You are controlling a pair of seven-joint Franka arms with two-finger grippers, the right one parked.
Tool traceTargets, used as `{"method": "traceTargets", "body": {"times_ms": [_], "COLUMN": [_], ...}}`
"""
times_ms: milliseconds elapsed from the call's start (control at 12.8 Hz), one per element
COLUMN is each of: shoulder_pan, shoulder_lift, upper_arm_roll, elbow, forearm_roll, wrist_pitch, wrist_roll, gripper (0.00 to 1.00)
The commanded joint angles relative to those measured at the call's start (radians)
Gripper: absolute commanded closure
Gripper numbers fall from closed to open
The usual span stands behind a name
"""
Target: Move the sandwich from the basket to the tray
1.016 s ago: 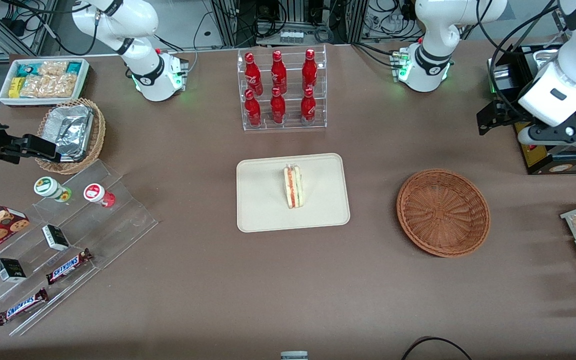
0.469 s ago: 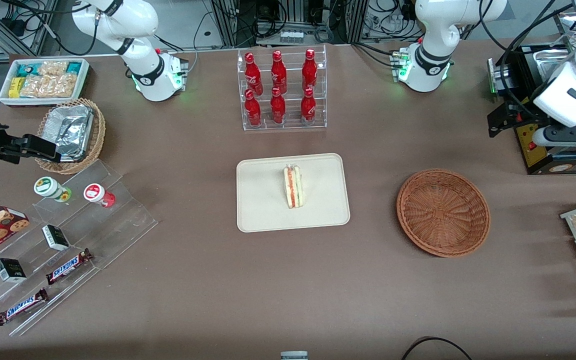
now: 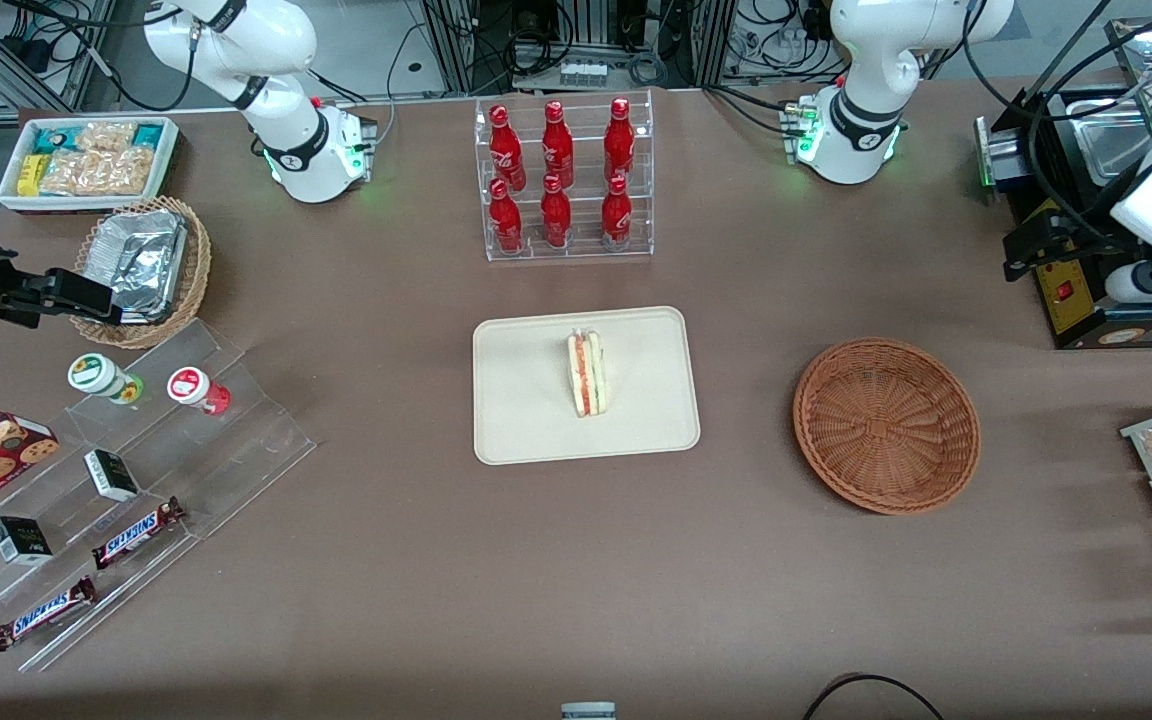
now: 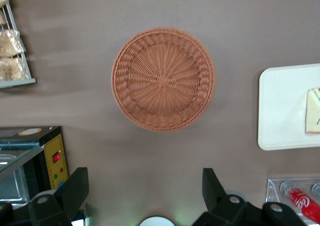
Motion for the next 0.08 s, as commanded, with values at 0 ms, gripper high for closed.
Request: {"method": "traceTargets", "body": {"times_ms": [0], "shoulder_pan": [0.005], "shoulder_lift": [0.007], "upper_arm_roll": [0.002], "elbow": [0.021], "forearm_roll": [-0.013], "wrist_pitch": [-0.033], "wrist_roll": [0.024], "gripper": [0.0]}}
